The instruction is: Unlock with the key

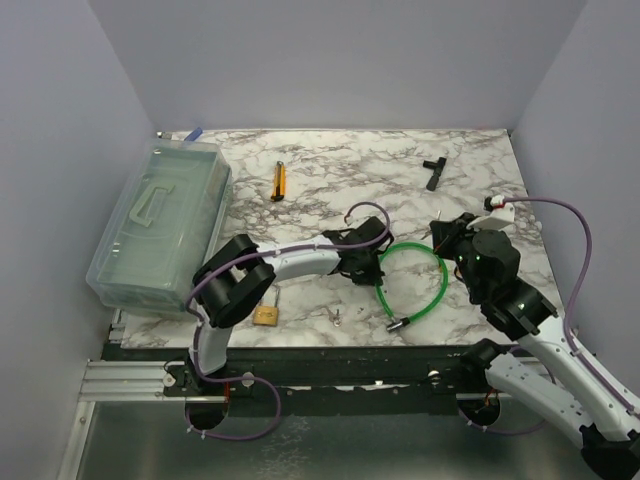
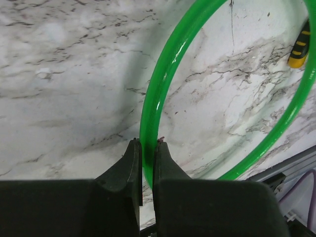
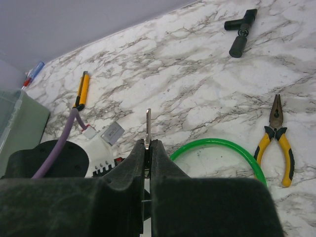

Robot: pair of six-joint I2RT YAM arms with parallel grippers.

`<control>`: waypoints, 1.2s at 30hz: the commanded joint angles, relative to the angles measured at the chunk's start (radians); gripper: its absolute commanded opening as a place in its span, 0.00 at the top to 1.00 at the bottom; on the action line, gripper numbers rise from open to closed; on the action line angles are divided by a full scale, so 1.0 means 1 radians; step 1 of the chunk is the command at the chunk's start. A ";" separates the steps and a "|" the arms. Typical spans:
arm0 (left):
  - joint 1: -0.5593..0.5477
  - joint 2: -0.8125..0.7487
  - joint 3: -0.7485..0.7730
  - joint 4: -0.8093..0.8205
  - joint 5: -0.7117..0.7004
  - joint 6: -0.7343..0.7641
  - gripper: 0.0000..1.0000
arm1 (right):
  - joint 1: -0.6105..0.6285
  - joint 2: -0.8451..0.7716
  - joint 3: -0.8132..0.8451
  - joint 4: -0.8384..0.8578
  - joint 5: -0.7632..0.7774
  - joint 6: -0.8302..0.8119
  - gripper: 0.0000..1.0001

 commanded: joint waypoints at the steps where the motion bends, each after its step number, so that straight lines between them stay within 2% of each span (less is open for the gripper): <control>1: -0.001 -0.131 -0.071 0.017 -0.132 -0.083 1.00 | -0.003 -0.012 -0.022 0.011 0.013 0.008 1.00; 7: 0.028 -0.287 -0.229 0.032 -0.242 -0.214 1.00 | -0.003 0.001 -0.029 0.031 -0.003 0.013 0.99; 17: 0.091 -0.611 -0.591 0.054 -0.421 -0.614 1.00 | -0.003 0.037 -0.041 0.061 -0.034 0.036 1.00; 20: 0.091 -0.670 -0.664 0.054 -0.456 -0.659 1.00 | -0.002 0.044 -0.045 0.065 -0.040 0.043 1.00; 21: 0.092 -0.681 -0.680 0.054 -0.457 -0.659 0.96 | -0.002 0.046 -0.048 0.068 -0.042 0.044 1.00; 24: 0.093 -0.692 -0.697 0.055 -0.447 -0.608 0.71 | -0.003 0.056 -0.053 0.077 -0.045 0.048 1.00; 25: 0.093 -0.693 -0.696 0.054 -0.444 -0.579 0.55 | -0.003 0.060 -0.051 0.079 -0.047 0.050 0.99; 26: 0.093 -0.695 -0.696 0.054 -0.439 -0.558 0.48 | -0.003 0.065 -0.050 0.080 -0.048 0.051 0.99; 27: 0.093 -0.701 -0.698 0.054 -0.436 -0.540 0.35 | -0.002 0.068 -0.049 0.082 -0.050 0.051 1.00; 28: 0.093 -0.708 -0.697 0.055 -0.434 -0.521 0.27 | -0.003 0.071 -0.049 0.085 -0.052 0.052 0.99; 31: 0.093 -0.732 -0.680 0.052 -0.437 -0.411 0.20 | -0.002 0.078 -0.048 0.091 -0.055 0.053 0.99; 34: 0.093 -0.762 -0.645 0.047 -0.436 -0.248 0.20 | -0.002 0.081 -0.046 0.092 -0.059 0.052 0.99; 36: 0.093 -0.762 -0.593 0.045 -0.427 -0.085 0.20 | -0.003 0.083 -0.045 0.093 -0.058 0.048 1.00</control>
